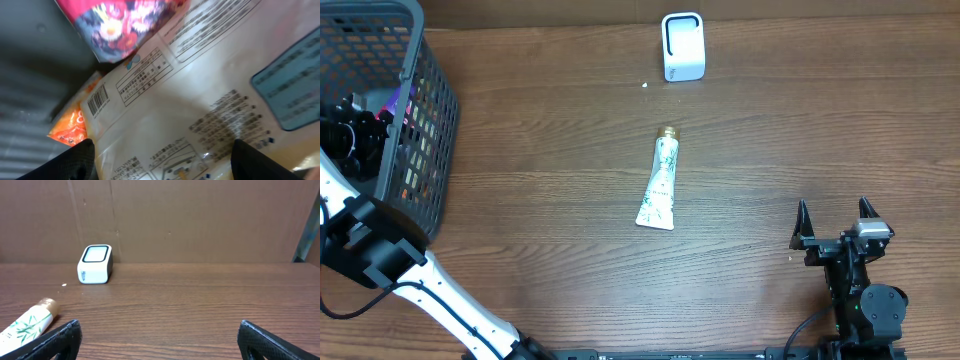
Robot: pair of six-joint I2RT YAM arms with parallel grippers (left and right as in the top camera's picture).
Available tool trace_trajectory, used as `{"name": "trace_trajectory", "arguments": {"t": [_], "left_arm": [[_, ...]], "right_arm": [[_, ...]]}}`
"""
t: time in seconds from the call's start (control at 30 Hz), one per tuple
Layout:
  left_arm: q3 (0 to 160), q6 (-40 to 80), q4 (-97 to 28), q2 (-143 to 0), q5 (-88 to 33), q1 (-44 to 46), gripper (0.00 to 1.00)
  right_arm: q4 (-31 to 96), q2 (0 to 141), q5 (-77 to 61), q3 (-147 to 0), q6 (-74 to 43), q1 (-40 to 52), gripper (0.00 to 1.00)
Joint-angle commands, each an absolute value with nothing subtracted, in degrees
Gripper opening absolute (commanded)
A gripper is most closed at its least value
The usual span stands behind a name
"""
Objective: Scan the item barcode
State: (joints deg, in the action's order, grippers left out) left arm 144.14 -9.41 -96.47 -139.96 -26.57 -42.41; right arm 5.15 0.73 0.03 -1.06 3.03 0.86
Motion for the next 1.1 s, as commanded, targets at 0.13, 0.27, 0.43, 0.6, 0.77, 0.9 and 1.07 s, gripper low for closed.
{"name": "trace_trajectory", "arguments": {"t": [0.13, 0.27, 0.43, 0.6, 0.77, 0.9, 1.07], "left_arm": [[142.6, -10.7, -96.8, -139.1, -29.6, -44.3, 0.72], [142.6, -10.7, -96.9, -138.8, -30.7, -45.3, 0.73], [141.4, -11.1, -96.9, -138.8, -31.1, -44.6, 0.74], [137.6, -13.8, -96.6, -139.0, -31.6, -42.9, 0.8], [137.3, -13.6, -96.4, -139.1, -29.1, -42.7, 0.81], [137.2, -9.7, -94.7, -139.1, -22.8, -42.7, 0.81], [137.0, -8.4, -92.4, -139.1, -21.3, -42.7, 0.79]], "right_arm": [[4.8, 0.2, 0.4, -0.4, 3.3, 1.1, 1.0], [4.8, 0.2, 0.4, -0.4, 3.3, 1.1, 1.0], [4.8, 0.2, 0.4, -0.4, 3.3, 1.1, 1.0], [4.8, 0.2, 0.4, -0.4, 3.3, 1.1, 1.0], [4.8, 0.2, 0.4, -0.4, 3.3, 1.1, 1.0], [4.8, 0.2, 0.4, -0.4, 3.3, 1.1, 1.0], [4.8, 0.2, 0.4, -0.4, 3.3, 1.1, 1.0]]}}
